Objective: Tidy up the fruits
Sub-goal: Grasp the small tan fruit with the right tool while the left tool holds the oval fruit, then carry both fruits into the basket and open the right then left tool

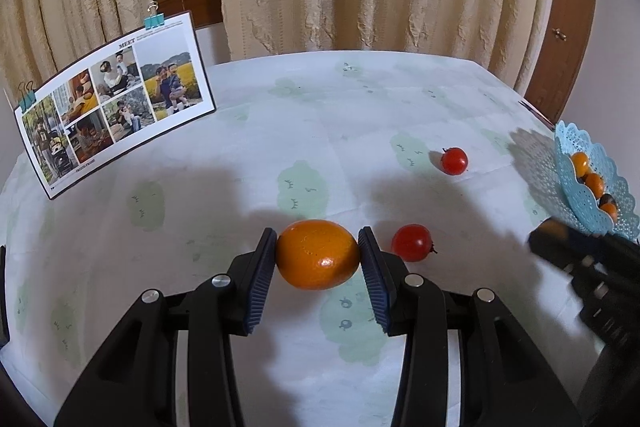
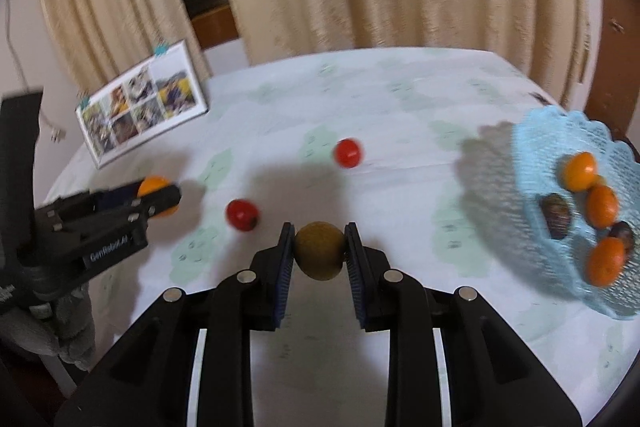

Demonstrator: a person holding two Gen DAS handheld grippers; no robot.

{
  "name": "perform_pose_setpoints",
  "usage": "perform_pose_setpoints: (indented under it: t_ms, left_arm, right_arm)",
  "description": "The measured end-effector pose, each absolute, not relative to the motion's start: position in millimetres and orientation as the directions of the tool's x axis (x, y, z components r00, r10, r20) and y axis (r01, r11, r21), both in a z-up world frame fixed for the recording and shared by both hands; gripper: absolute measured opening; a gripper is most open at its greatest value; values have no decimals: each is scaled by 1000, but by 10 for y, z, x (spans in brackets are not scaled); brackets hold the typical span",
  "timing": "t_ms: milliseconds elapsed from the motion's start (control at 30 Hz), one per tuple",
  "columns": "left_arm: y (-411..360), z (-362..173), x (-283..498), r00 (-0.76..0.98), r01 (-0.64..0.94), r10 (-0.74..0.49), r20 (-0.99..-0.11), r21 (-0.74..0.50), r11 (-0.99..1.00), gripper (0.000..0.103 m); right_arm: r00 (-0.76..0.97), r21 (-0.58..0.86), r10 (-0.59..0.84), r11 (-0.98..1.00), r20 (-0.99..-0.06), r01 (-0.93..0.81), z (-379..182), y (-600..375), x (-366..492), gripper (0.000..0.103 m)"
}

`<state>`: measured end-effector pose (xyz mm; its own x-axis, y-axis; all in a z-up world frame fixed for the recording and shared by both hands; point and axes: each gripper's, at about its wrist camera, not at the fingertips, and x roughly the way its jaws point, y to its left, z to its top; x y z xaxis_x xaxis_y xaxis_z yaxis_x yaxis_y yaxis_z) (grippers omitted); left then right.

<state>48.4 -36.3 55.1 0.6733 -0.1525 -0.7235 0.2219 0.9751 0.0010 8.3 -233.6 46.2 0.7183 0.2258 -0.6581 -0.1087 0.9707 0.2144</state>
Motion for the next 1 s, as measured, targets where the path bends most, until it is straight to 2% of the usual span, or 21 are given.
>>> perform_pose_setpoints:
  t_ms: [433,1000]
  left_arm:
    - [-545,603,427,677,259,-168,-716,18,966,43]
    - [-1109,708,343,671,343,-212,-710,45,938,43]
  right_arm:
    - [800,272,91,958,-592,92,656,-3269,-217,26]
    - [815,327,-31,907,-579,267,520,-4098,-562,26]
